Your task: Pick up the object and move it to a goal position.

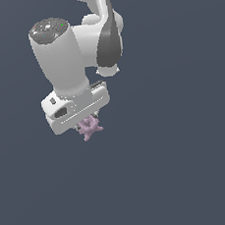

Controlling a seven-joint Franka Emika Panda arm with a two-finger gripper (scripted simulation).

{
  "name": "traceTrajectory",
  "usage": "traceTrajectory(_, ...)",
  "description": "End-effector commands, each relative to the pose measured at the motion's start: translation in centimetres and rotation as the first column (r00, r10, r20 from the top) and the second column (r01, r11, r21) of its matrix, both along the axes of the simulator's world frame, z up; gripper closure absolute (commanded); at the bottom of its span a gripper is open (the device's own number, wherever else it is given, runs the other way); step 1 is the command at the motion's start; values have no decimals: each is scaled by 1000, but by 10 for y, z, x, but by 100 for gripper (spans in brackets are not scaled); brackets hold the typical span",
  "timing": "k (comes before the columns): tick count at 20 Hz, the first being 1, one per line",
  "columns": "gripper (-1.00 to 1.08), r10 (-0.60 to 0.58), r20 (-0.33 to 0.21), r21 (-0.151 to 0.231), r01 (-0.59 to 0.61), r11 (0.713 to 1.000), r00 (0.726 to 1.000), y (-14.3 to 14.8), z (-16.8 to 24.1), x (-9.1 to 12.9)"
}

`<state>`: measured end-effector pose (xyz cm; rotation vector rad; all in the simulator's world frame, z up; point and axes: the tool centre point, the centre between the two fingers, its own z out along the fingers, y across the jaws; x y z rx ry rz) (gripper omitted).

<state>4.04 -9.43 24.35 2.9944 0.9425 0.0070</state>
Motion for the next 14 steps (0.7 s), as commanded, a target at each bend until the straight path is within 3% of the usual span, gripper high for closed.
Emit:
traceTrajectory(1,108,0,-3,1,0,1000,1000,0,17,5)
traceTrajectory(14,108,1,-5,1,-1,1000,1000,-1,53,17)
